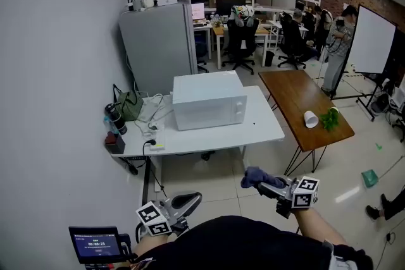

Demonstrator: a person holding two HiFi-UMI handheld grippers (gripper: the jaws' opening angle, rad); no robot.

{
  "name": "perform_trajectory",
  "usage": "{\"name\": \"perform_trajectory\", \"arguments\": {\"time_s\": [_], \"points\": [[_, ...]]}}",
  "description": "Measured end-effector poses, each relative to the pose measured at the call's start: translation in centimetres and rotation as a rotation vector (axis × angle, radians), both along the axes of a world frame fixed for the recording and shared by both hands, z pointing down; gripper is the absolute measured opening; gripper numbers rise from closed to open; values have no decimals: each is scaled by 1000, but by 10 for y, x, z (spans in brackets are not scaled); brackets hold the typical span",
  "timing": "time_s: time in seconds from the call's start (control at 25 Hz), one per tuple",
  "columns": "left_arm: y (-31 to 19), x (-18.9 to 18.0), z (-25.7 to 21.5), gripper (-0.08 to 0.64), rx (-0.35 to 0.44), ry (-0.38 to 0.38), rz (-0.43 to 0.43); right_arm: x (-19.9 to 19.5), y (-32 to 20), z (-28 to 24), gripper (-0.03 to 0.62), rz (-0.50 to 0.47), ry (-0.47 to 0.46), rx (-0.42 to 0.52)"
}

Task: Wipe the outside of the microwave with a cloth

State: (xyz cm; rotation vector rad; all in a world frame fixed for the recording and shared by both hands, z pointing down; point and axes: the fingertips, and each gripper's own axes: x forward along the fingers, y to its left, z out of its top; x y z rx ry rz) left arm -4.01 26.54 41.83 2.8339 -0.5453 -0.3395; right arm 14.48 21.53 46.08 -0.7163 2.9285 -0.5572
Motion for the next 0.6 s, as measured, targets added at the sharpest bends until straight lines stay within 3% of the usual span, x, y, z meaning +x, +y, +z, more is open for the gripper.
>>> {"name": "perform_trajectory", "arguments": {"time_s": [0.6], "points": [[-2, -16, 2, 3, 36, -21, -55, -27, -17, -3, 69, -59, -23, 50]]}}
